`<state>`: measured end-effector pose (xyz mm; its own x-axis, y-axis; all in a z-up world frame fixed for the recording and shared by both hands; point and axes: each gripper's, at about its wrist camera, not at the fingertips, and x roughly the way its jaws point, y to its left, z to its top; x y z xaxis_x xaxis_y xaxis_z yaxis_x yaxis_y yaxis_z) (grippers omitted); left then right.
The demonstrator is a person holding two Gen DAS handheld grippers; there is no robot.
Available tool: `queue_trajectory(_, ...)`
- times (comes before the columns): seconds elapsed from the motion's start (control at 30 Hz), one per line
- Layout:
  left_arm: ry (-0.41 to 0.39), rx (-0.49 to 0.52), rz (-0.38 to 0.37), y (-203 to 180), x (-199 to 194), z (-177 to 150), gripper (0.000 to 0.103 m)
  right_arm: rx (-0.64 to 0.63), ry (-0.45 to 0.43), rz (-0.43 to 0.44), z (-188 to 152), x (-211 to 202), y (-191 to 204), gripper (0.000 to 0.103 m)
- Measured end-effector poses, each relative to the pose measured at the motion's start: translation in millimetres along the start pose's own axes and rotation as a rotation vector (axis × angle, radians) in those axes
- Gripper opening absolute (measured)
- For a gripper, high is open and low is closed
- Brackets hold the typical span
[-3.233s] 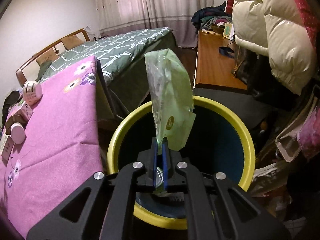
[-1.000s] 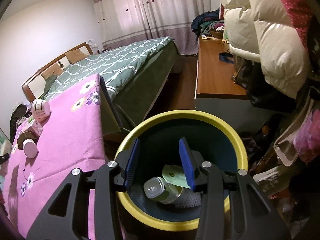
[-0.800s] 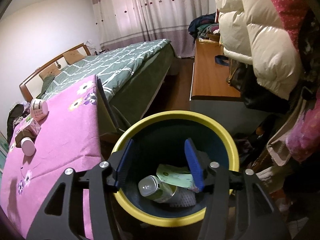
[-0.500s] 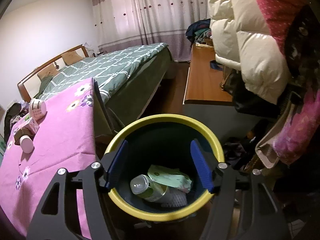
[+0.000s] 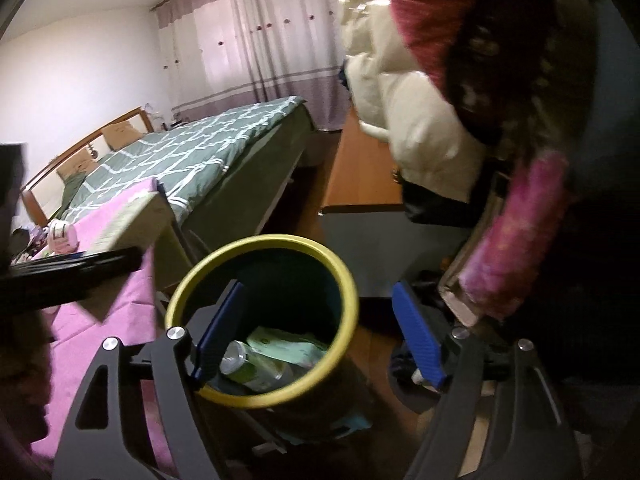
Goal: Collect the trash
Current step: 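Carry the white box with the left gripper into the yellow bin and release, then grasp the brown plastic tray with the right gripper and lift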
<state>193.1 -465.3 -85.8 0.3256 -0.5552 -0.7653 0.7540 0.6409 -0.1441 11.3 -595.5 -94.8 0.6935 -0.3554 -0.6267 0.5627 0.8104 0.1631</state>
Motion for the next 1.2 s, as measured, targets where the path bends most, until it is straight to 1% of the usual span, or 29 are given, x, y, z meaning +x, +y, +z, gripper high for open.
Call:
queue_trajectory(0.1,0.057,0.007,-0.018,-5,38,9,0.072,0.026,0.015,-0.016,-4,2,-11,0.073)
queue_trajectory(0.17,0.078,-0.012,-0.012,-4,51,10,0.079,0.038,0.034,-0.023,-7,6,-16,0.073)
queue_trajectory(0.2,0.076,-0.016,-0.004,-1,51,9,0.085,0.039,0.037,-0.021,-8,7,-15,0.073)
queue_trajectory(0.23,0.065,-0.022,0.003,2,48,8,0.090,0.039,0.041,-0.019,-9,8,-14,0.073)
queue_trajectory(0.33,0.015,-0.046,0.026,21,22,5,0.091,0.030,0.053,-0.006,-9,14,-9,0.074)
queue_trajectory(0.37,-0.014,-0.066,0.029,33,7,3,0.093,0.022,0.058,0.005,-10,17,-3,0.075)
queue_trajectory(0.43,-0.079,-0.107,0.043,57,-25,-2,0.094,0.008,0.066,0.023,-10,21,6,0.076)
queue_trajectory(0.47,-0.127,-0.131,0.072,72,-46,-5,0.095,0.002,0.070,0.031,-10,22,9,0.076)
queue_trajectory(0.5,-0.154,-0.143,0.086,82,-59,-8,0.096,-0.009,0.076,0.044,-10,24,16,0.076)
queue_trajectory(0.53,-0.213,-0.167,0.122,101,-85,-14,0.098,-0.019,0.081,0.058,-10,26,23,0.076)
queue_trajectory(0.6,-0.278,-0.197,0.185,126,-115,-21,0.098,-0.048,0.094,0.094,-10,31,42,0.077)
queue_trajectory(0.67,-0.360,-0.229,0.275,159,-152,-38,0.098,-0.081,0.108,0.130,-9,36,63,0.077)
queue_trajectory(0.7,-0.397,-0.243,0.343,178,-170,-49,0.098,-0.102,0.116,0.150,-9,39,76,0.077)
queue_trajectory(0.73,-0.415,-0.252,0.388,190,-180,-56,0.098,-0.117,0.121,0.162,-9,41,86,0.077)
queue_trajectory(0.77,-0.434,-0.268,0.447,208,-193,-67,0.098,-0.146,0.132,0.184,-9,46,104,0.077)
queue_trajectory(0.83,-0.451,-0.308,0.527,243,-212,-87,0.098,-0.175,0.139,0.207,-10,49,125,0.077)
queue_trajectory(0.9,-0.440,-0.367,0.590,285,-225,-107,0.098,-0.217,0.147,0.240,-8,53,155,0.077)
queue_trajectory(1.0,-0.431,-0.417,0.634,329,-232,-129,0.098,-0.266,0.148,0.292,-7,56,199,0.077)
queue_trajectory(1.07,-0.419,-0.444,0.688,356,-231,-144,0.098,-0.293,0.139,0.317,-4,55,229,0.077)
queue_trajectory(1.1,-0.413,-0.454,0.703,369,-230,-150,0.098,-0.310,0.129,0.334,-3,55,249,0.077)
queue_trajectory(1.13,-0.403,-0.479,0.714,384,-227,-159,0.098,-0.320,0.126,0.344,-1,55,259,0.077)
queue_trajectory(1.2,-0.395,-0.513,0.704,397,-224,-171,0.098,-0.355,0.117,0.381,0,56,292,0.077)
